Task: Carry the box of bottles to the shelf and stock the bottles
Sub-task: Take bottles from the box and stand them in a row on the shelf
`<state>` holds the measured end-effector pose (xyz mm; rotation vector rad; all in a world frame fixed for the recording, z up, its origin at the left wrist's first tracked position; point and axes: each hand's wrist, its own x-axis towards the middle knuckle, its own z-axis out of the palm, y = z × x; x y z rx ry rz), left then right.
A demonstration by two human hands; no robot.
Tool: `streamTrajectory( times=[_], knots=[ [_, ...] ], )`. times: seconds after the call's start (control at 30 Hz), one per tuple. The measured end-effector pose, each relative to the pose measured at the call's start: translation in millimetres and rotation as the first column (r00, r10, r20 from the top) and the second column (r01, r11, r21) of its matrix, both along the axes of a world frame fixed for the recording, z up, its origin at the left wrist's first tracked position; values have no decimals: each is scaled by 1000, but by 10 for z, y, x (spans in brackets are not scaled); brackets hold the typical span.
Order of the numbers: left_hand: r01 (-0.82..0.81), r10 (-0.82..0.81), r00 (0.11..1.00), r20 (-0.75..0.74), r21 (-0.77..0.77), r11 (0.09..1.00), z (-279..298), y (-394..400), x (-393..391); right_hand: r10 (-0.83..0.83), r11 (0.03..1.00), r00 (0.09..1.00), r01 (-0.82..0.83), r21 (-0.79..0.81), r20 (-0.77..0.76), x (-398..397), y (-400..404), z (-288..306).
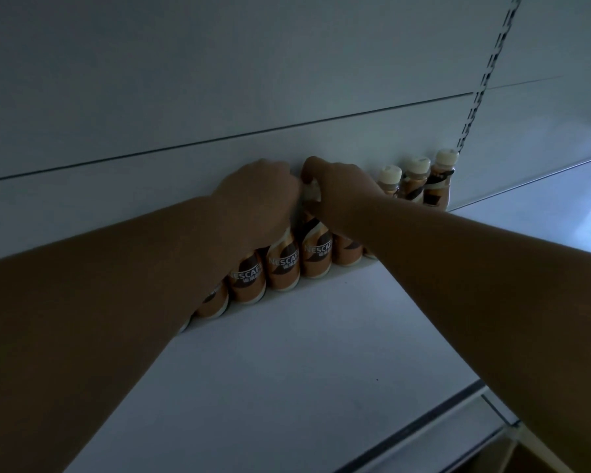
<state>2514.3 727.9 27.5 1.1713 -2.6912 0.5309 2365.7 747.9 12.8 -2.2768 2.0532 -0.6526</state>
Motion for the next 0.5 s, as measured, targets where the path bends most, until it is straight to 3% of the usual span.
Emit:
streamTrajectory(
  times=[0.13, 0.23, 0.5],
  knots=[
    [62, -62, 998, 4, -44, 997, 20, 17, 8, 12, 998, 1000, -12, 54, 5, -73, 86, 67],
    [58, -59, 997, -51, -19, 998, 56, 28, -50, -52, 998, 995, 54, -24, 84, -274, 218, 124],
    [94, -89, 990, -107, 45, 995, 112, 24, -550, -177, 975, 982, 184, -128, 69, -849, 319, 37]
  ],
)
